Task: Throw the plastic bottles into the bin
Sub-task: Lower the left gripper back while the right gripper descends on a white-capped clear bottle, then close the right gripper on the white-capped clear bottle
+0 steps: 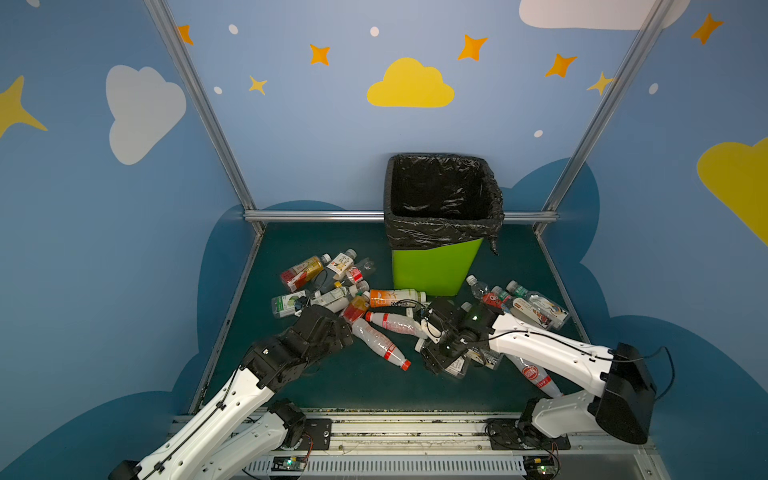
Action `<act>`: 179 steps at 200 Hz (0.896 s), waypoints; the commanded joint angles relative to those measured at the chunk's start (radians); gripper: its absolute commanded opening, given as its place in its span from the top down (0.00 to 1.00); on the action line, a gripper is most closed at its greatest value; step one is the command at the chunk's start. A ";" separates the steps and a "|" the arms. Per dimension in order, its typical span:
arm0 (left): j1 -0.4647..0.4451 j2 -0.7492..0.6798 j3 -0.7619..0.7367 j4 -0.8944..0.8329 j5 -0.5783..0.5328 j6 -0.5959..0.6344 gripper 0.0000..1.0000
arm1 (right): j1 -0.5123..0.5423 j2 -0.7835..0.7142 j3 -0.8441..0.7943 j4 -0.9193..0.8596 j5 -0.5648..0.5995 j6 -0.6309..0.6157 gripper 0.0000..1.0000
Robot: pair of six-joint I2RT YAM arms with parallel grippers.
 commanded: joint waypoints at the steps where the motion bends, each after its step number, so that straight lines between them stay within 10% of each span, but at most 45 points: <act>1: -0.003 0.010 0.002 0.030 0.016 0.003 0.00 | -0.005 0.034 -0.013 -0.004 0.088 0.023 0.16; 179: -0.004 -0.072 0.006 -0.037 -0.039 0.023 0.00 | -0.093 0.239 0.031 0.055 0.088 -0.155 0.08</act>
